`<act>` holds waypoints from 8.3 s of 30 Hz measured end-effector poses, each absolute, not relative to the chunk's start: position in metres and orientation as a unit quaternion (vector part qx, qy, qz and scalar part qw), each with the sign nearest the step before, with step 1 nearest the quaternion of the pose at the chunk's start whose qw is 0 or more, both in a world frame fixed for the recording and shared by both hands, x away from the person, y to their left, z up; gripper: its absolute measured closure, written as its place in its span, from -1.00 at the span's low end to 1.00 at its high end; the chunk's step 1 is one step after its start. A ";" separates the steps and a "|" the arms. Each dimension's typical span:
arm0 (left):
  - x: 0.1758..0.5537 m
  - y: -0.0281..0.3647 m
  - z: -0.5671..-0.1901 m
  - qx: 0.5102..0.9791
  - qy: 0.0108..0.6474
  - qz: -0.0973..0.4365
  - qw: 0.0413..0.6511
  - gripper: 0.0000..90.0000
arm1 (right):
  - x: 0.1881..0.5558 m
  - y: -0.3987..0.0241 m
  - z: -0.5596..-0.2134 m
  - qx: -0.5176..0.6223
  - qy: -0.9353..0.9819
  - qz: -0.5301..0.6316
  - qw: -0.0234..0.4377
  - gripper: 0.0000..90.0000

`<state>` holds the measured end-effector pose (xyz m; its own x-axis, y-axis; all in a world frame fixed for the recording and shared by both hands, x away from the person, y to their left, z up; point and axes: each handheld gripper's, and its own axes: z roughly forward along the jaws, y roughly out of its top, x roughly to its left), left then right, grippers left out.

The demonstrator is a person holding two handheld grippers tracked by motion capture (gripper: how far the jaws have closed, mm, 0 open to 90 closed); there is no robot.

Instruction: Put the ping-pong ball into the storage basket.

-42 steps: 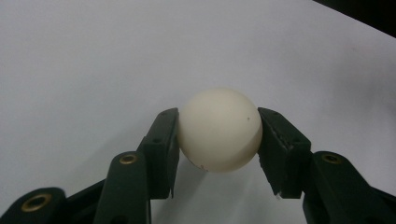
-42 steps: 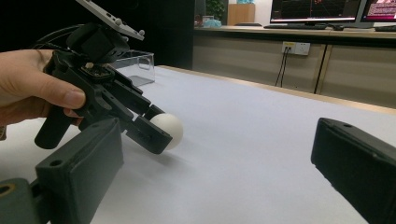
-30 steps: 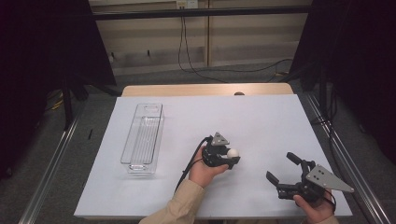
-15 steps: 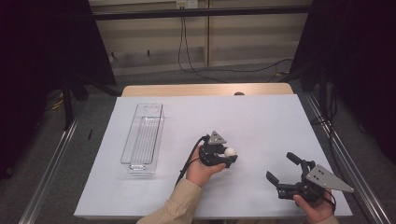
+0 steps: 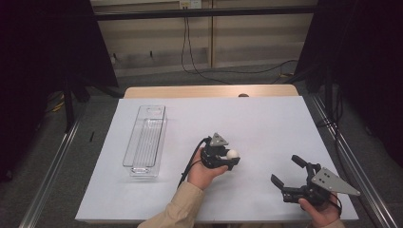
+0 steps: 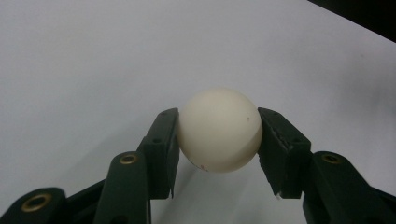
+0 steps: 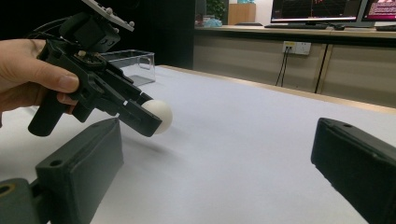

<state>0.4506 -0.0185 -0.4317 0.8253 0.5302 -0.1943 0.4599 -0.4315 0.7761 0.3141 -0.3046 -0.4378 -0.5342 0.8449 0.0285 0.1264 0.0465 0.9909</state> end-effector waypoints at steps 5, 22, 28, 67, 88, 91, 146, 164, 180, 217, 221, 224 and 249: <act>0.452 -0.016 -0.431 0.842 0.295 0.037 0.450 0.14 | 0.314 -0.304 -0.438 0.369 0.656 0.582 0.309 -0.96; 0.454 -0.006 -0.428 0.844 0.301 0.040 0.442 0.14 | 0.314 -0.303 -0.438 0.373 0.653 0.582 0.308 -0.96; 0.455 -0.004 -0.428 0.841 0.303 0.039 0.447 0.14 | 0.314 -0.303 -0.438 0.373 0.653 0.582 0.308 -0.96; 0.460 0.014 -0.417 0.837 0.324 0.047 0.438 0.14 | 0.314 -0.303 -0.438 0.371 0.655 0.582 0.308 -0.96; 0.461 0.023 -0.413 0.836 0.329 0.047 0.437 0.14 | 0.314 -0.303 -0.438 0.367 0.657 0.582 0.308 -0.96; 0.461 0.024 -0.411 0.836 0.330 0.048 0.435 0.14 | 0.314 -0.303 -0.438 0.368 0.658 0.582 0.306 -0.96; 0.464 0.044 -0.402 0.835 0.346 0.055 0.424 0.14 | 0.315 -0.302 -0.439 0.367 0.658 0.583 0.305 -0.96; 0.465 0.050 -0.396 0.832 0.350 0.060 0.426 0.14 | 0.314 -0.302 -0.438 0.366 0.658 0.582 0.307 -0.96; 0.464 0.056 -0.394 0.830 0.354 0.066 0.426 0.14 | 0.315 -0.301 -0.439 0.368 0.658 0.581 0.306 -0.96; 0.465 0.068 -0.387 0.831 0.356 0.074 0.421 0.14 | 0.318 -0.301 -0.441 0.373 0.657 0.579 0.307 -0.96; 0.465 0.070 -0.387 0.828 0.358 0.075 0.425 0.14 | 0.318 -0.302 -0.441 0.375 0.655 0.580 0.308 -0.96; 0.465 0.071 -0.385 0.829 0.358 0.074 0.422 0.14 | 0.318 -0.302 -0.441 0.375 0.655 0.580 0.308 -0.96; 0.468 0.078 -0.379 0.829 0.361 0.076 0.420 0.14 | 0.317 -0.303 -0.440 0.370 0.659 0.577 0.310 -0.96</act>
<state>0.4675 0.0777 -0.3787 0.7271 0.6632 -0.1773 0.5351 -0.3856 0.7517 0.3168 -0.3027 -0.4404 -0.5347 0.8448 0.0184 0.1288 0.0600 0.9899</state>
